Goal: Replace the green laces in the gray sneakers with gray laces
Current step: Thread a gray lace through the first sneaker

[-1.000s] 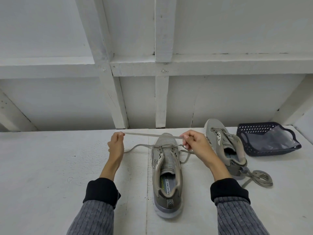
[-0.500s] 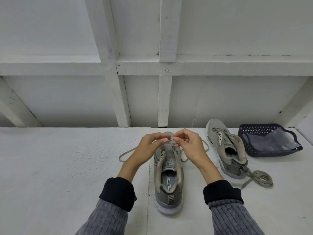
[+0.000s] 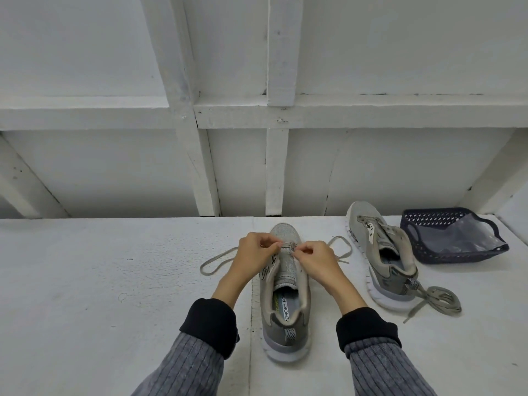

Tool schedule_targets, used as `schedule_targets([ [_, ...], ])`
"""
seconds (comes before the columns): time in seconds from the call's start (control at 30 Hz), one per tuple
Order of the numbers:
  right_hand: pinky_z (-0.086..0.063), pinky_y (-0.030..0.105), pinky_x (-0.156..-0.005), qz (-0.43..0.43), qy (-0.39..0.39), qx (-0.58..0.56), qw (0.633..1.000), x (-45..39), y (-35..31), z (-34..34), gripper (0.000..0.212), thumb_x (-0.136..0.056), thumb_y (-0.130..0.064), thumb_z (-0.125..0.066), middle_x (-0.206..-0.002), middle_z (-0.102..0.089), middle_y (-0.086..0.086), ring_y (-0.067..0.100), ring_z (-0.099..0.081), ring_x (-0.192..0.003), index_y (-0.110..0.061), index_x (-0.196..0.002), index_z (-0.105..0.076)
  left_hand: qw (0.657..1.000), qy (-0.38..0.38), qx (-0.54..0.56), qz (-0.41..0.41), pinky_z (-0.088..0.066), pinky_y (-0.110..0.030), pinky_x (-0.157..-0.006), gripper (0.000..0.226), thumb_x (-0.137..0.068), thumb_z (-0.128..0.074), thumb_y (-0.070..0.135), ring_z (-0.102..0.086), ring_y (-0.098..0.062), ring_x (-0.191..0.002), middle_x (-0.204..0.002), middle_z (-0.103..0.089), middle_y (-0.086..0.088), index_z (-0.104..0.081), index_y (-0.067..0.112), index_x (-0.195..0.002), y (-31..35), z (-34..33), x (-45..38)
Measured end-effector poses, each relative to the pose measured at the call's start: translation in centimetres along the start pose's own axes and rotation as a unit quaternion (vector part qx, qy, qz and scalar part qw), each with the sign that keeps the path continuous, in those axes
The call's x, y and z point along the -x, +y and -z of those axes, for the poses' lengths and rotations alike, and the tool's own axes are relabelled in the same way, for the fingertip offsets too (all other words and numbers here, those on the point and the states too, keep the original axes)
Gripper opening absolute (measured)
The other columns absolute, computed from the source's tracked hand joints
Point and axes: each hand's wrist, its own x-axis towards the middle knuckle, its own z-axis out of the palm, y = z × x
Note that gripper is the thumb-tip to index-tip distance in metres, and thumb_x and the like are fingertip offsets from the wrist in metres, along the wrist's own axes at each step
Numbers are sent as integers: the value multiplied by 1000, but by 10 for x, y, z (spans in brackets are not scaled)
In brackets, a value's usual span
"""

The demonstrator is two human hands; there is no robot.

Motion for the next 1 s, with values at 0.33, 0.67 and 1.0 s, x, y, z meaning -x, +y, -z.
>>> schedule_targets([
  [0.33, -49, 18, -65, -92, -53, -253, 962, -5, 26, 1, 30, -97, 4, -41, -88, -70, 5, 12, -64, -79, -5, -101, -69, 996, 7, -87, 20, -46, -16, -60, 11, -84, -68, 14, -64, -9, -68, -70, -70, -2, -76, 9, -78, 1, -28, -3],
  [0.67, -50, 23, -66, -89, -32, -305, 948, -9, 30, 0, 25, -92, 0, -48, -83, -71, 8, 15, -64, -76, -5, -94, -72, 995, -15, -94, -8, -55, -31, -75, 10, -84, -70, 18, -67, -13, -73, -72, -72, 0, -76, 14, -77, -3, -33, -14],
  [1.0, -51, 21, -63, -45, 73, -275, 958, -24, 27, -9, 10, -93, -5, -60, -79, -63, 6, 13, -58, -69, -10, -84, -64, 999, -20, -37, -16, -52, -26, -77, 4, -86, -72, 34, -65, -3, -81, -81, -73, 9, -74, 34, -89, -17, -27, -14],
])
